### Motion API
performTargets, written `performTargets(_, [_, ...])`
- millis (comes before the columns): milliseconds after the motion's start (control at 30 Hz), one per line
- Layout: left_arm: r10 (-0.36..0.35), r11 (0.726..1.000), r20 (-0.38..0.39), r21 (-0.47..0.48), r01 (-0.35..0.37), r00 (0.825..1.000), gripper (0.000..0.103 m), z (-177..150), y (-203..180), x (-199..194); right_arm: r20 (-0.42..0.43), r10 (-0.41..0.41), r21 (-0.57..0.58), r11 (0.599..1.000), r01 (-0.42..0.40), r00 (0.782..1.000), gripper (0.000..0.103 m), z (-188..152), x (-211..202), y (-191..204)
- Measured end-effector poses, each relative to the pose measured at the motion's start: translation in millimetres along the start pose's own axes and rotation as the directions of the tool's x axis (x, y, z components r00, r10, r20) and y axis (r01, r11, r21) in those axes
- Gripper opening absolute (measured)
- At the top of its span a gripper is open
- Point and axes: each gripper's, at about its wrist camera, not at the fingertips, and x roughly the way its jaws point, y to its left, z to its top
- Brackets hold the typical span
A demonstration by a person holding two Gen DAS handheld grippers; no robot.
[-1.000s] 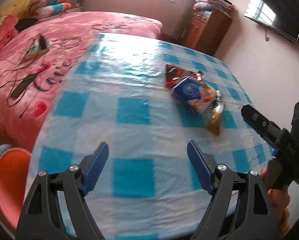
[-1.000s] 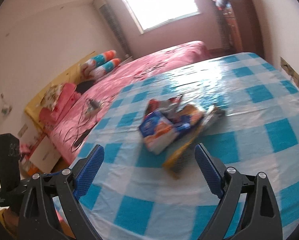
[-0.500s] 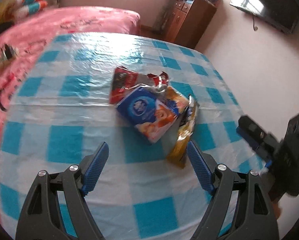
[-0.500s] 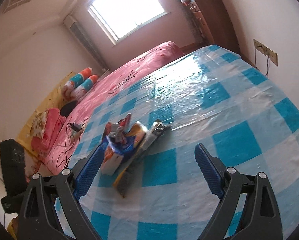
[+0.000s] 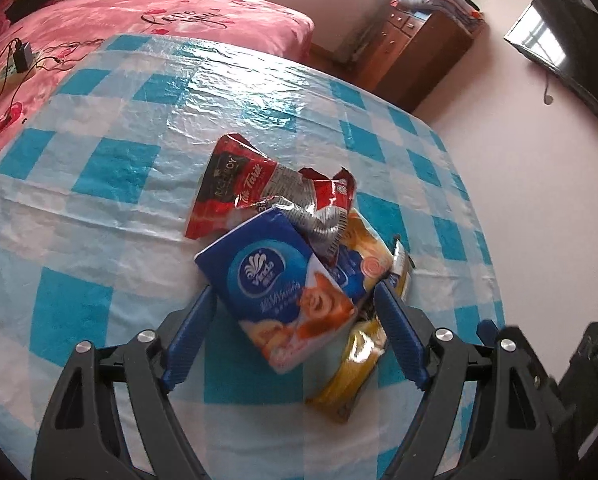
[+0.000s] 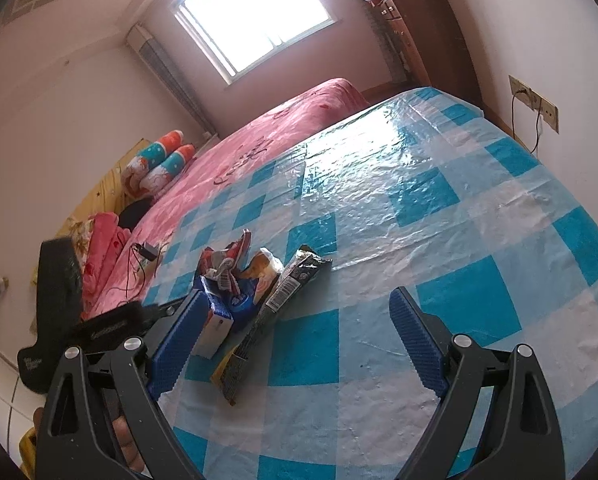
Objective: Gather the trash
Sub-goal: 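Grasp the blue Vinda tissue pack with the left gripper while the right gripper grasps the yellow wrapper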
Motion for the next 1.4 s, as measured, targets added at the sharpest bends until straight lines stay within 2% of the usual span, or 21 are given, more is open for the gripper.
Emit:
performTargets(333, [0.059, 0.998, 0.023, 0.007, -0.059, 0.998, 0.081, 6, 1, 15, -0.066, 0.001, -0.031, 1.0, -0.003, 0.998, 0.091, -4, 20, 8])
performTargets(467, [0.08, 0.996, 0.035, 0.036, -0.082, 0.996, 0.073, 6, 1, 14, -0.074, -0.005, -0.057, 0.998, 0.001, 0.997, 0.091, -5, 26, 17])
performTargets(700, [0.072, 0.995, 0.048, 0.068, -0.075, 0.996, 0.068, 3, 5, 12, -0.1, -0.004, -0.071, 0.997, -0.003, 0.995, 0.09, -8, 40, 26])
performTargets(900, [0.039, 0.997, 0.049, 0.061, -0.042, 0.998, 0.062, 2, 14, 8, -0.12, -0.023, -0.113, 0.994, 0.009, 0.993, 0.073, -9, 52, 36])
performTargets(1067, [0.024, 0.998, 0.053, 0.048, -0.026, 0.998, 0.061, 0, 26, 2, -0.141, -0.043, -0.14, 0.99, 0.023, 0.989, 0.06, -11, 60, 43])
performTargets(1400, [0.007, 0.999, 0.056, 0.049, -0.01, 0.998, 0.06, -9, 43, -13, -0.166, -0.064, -0.133, 0.99, 0.042, 0.984, 0.047, -10, 70, 41])
